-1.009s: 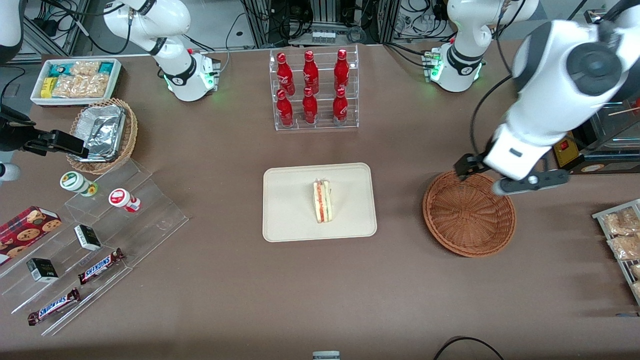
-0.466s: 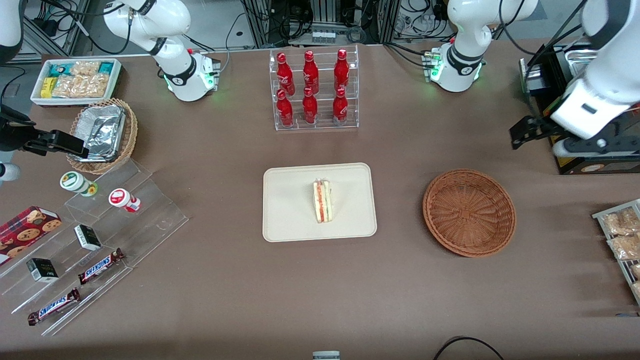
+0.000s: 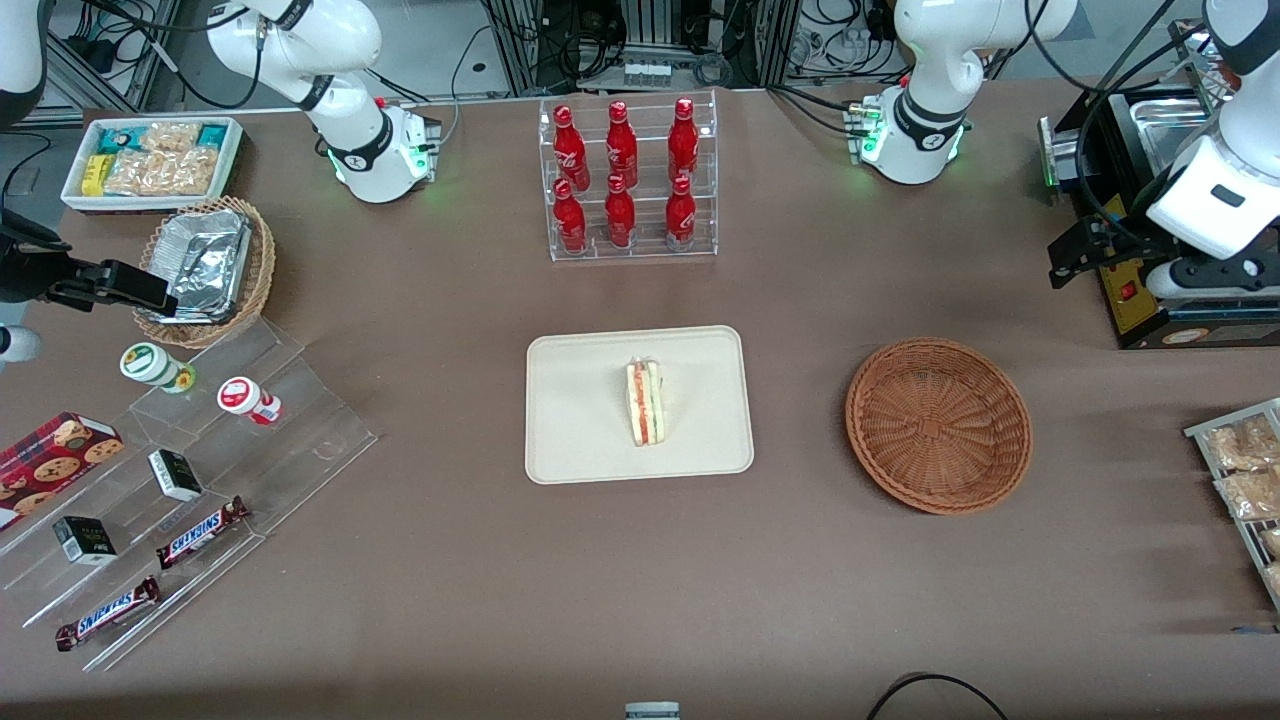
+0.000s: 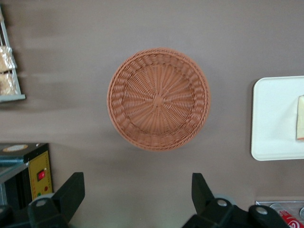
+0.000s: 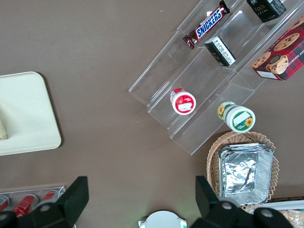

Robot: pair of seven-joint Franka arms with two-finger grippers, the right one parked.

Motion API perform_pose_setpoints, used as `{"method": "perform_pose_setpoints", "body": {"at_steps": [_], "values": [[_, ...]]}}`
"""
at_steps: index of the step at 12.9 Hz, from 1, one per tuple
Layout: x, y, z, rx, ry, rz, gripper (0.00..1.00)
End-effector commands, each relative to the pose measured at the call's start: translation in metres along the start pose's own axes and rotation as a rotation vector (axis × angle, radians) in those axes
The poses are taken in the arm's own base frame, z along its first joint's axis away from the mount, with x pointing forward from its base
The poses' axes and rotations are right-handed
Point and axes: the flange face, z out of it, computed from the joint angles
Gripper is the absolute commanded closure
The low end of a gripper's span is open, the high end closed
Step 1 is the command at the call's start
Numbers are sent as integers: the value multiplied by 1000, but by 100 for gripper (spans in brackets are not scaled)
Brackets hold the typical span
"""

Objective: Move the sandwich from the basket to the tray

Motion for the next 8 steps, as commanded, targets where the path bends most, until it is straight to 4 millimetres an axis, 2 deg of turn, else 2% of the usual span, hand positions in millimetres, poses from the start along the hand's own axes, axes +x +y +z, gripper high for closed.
{"method": "perform_pose_setpoints", "body": {"at_steps": [1,4,8], "values": [[33,5,-3,-14,0,2,1],[35,5,-6,-3,8,-17,1],[22,1,-12,10,-18,-17,0]]}}
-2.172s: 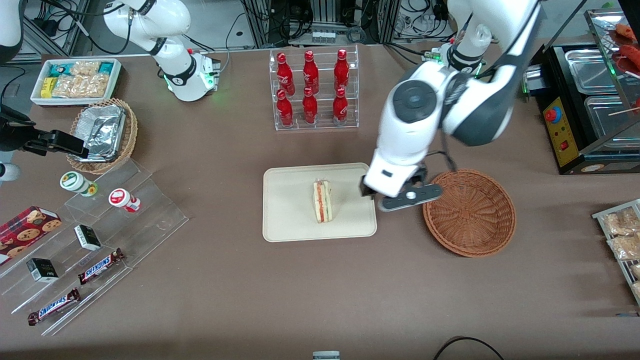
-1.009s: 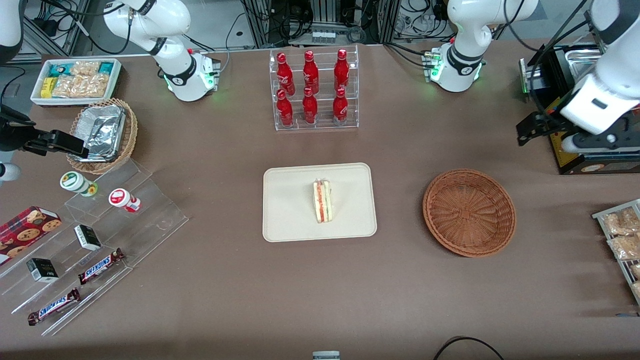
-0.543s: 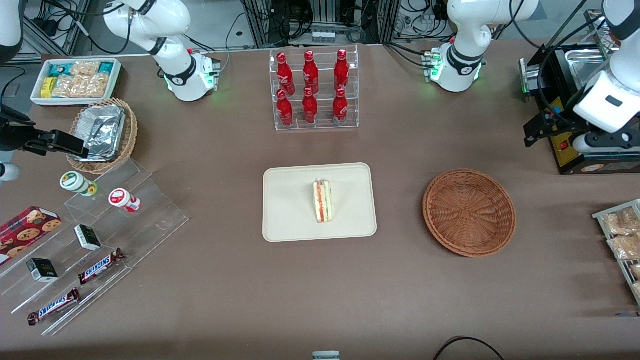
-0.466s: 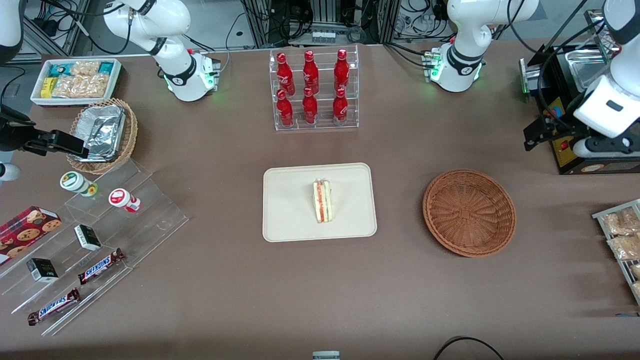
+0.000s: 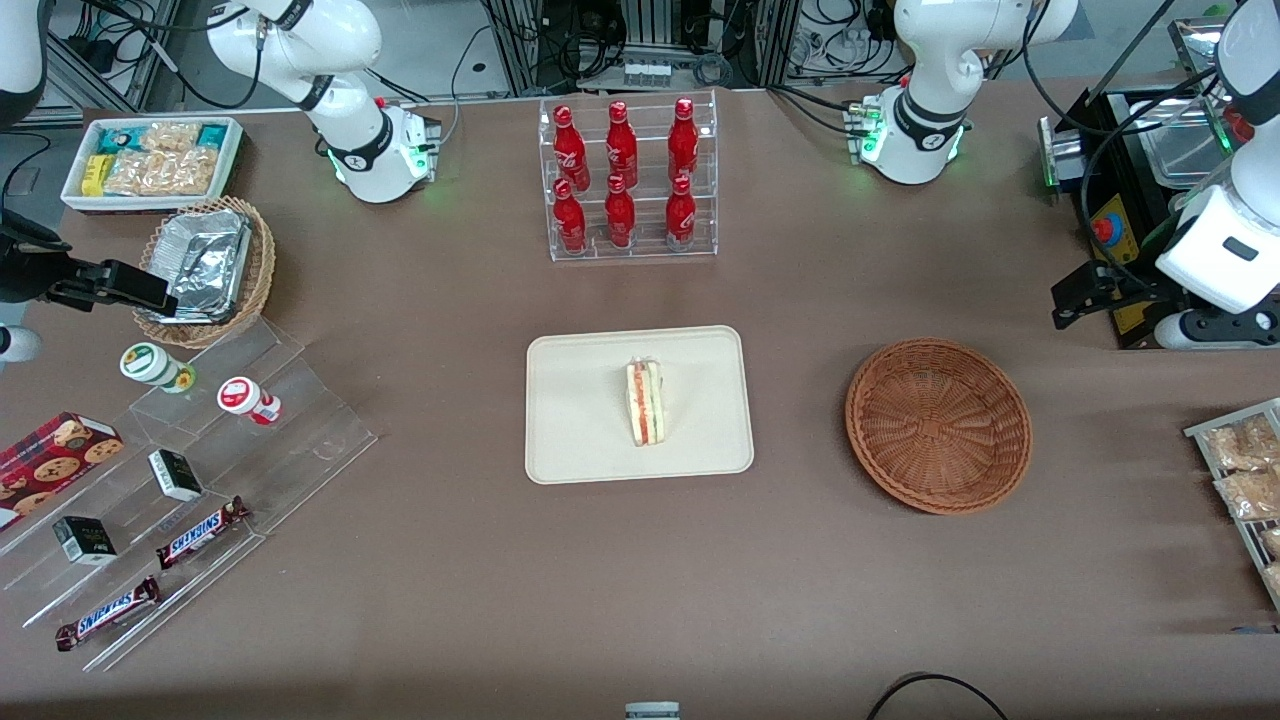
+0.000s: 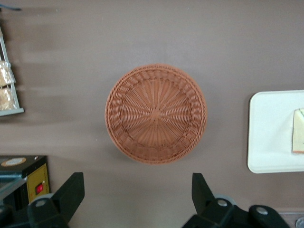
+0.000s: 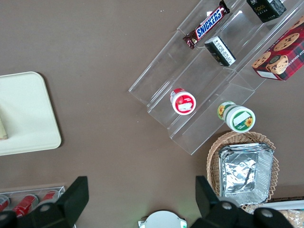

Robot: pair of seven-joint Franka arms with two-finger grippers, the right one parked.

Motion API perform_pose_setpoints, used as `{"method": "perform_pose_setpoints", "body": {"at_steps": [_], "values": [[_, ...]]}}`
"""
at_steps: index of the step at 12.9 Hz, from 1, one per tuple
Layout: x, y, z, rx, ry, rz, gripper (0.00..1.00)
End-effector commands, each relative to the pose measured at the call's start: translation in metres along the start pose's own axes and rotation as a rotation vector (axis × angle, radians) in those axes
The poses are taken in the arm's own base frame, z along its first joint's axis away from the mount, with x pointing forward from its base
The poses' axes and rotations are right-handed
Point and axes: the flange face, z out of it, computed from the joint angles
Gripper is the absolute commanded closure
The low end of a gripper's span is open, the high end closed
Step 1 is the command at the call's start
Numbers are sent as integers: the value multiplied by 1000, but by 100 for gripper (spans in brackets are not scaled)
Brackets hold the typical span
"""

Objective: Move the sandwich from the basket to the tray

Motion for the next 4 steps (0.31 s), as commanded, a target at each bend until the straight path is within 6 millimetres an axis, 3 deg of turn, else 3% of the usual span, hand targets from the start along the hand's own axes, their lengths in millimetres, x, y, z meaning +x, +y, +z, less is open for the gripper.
{"method": "perform_pose_setpoints", "body": {"at_steps": [1,4], "values": [[-13,-1,-13,21,-4,-12,1],[-16,-2,-16,22,1,-15,0]]}}
